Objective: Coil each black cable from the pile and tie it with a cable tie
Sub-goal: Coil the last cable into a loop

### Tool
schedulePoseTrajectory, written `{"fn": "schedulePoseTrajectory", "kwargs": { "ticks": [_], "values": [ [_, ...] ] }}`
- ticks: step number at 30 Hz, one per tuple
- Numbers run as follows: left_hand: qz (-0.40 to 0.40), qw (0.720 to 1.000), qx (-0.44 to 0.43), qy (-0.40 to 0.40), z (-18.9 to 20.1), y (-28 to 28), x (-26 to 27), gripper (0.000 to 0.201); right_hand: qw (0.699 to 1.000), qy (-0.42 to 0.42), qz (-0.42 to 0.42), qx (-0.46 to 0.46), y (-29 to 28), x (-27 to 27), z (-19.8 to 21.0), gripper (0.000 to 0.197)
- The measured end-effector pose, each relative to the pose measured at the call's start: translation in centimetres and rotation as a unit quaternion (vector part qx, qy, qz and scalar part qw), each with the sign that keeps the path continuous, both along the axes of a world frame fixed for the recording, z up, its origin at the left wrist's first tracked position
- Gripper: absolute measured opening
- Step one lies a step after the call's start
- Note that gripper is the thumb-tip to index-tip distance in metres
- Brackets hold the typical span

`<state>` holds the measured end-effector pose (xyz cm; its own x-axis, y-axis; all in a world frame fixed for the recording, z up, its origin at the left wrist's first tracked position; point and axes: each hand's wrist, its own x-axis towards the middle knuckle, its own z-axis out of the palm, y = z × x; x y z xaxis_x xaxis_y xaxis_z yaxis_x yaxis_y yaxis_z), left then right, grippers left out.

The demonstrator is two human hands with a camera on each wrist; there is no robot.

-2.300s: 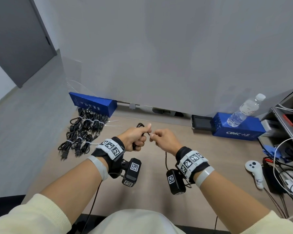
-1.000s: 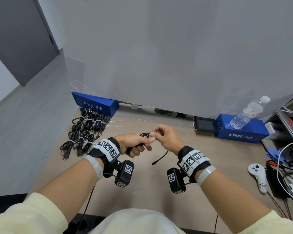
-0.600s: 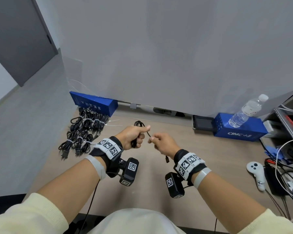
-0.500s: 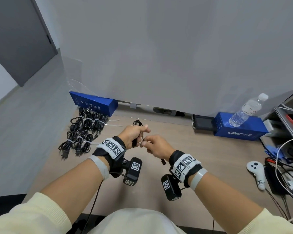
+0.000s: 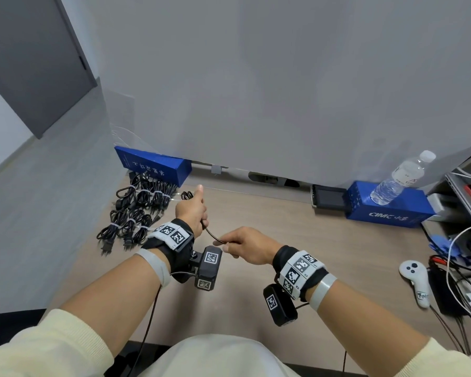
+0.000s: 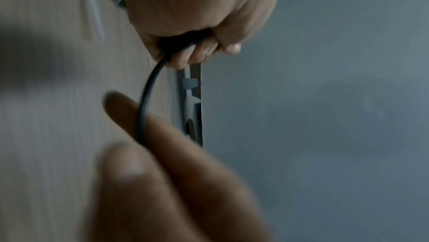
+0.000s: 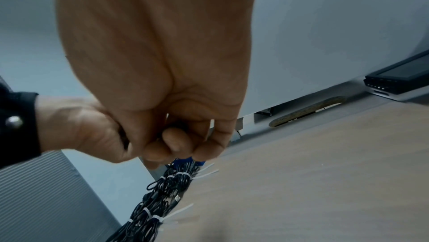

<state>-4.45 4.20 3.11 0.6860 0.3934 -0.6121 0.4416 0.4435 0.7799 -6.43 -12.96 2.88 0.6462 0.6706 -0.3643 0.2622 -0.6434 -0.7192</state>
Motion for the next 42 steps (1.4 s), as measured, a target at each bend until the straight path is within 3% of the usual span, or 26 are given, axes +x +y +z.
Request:
{"fn": "schedulePoseTrajectory", "kwargs": {
  "ticks": [2, 5, 8, 10, 15, 18, 21, 23, 26, 29, 34, 38, 42],
  "values": [
    [-0.092, 0.993, 0.067, 0.013, -0.1, 0.2, -0.2, 0.04, 1.0, -0.02, -0.01, 0.011, 0.1, 0.3, 0.7, 0.022],
    [-0.267, 0.956, 0.107, 0.056, 0.3, 0.2, -0.8, 0.058, 0.997, -0.06, -0.032, 0.031, 0.2, 1.1, 1.7, 0.011],
    [-0.39, 0.912, 0.102, 0.07, 0.5, -0.2, -1.3, 0.082, 0.991, -0.077, -0.095, 0.06, 0.1, 1.8, 1.8, 0.013],
    [-0.448, 0.89, 0.063, 0.061, 0.3, -0.4, -1.5, 0.087, 0.987, -0.075, -0.127, 0.069, 0.1, 2.0, 1.5, 0.013],
    [-0.523, 0.851, 0.028, 0.035, 0.0, -0.2, -2.5, 0.045, 0.987, -0.089, -0.133, 0.033, 0.6, 1.7, 1.1, 0.018],
    [-0.535, 0.844, -0.029, 0.017, -0.2, 0.8, -2.8, 0.042, 0.99, -0.091, -0.11, 0.01, 1.0, 1.5, 1.4, 0.014],
    [-0.562, 0.825, -0.056, -0.013, -0.2, 1.6, -3.3, 0.024, 0.992, -0.067, -0.106, 0.013, 1.5, 1.7, 1.6, 0.018],
    [-0.574, 0.817, -0.053, -0.003, -0.1, 1.8, -3.5, 0.012, 0.991, -0.048, -0.119, 0.033, 1.8, 1.7, 1.7, 0.027],
    [-0.595, 0.803, -0.02, 0.031, 0.2, 2.1, -3.8, 0.018, 0.991, -0.08, -0.101, 0.021, 2.2, 1.8, 1.7, 0.03],
    [-0.58, 0.813, -0.014, 0.055, 0.2, 2.3, -4.1, 0.015, 0.994, -0.096, -0.031, 0.038, 3.1, 2.0, 1.7, 0.019],
    [-0.491, 0.87, 0.004, 0.043, -1.1, 3.7, -5.5, 0.006, 0.992, -0.111, -0.018, 0.048, 5.2, 2.1, 1.4, 0.013],
    [-0.431, 0.898, 0.075, 0.047, -2.5, 4.9, -7.5, 0.013, 0.995, -0.057, -0.062, 0.053, 6.8, 2.4, -0.8, 0.017],
    [-0.382, 0.922, 0.044, 0.05, -4.2, 6.6, -10.1, 0.018, 0.998, 0.005, -0.029, 0.054, 9.5, 1.8, -3.2, 0.015]
  ]
}}
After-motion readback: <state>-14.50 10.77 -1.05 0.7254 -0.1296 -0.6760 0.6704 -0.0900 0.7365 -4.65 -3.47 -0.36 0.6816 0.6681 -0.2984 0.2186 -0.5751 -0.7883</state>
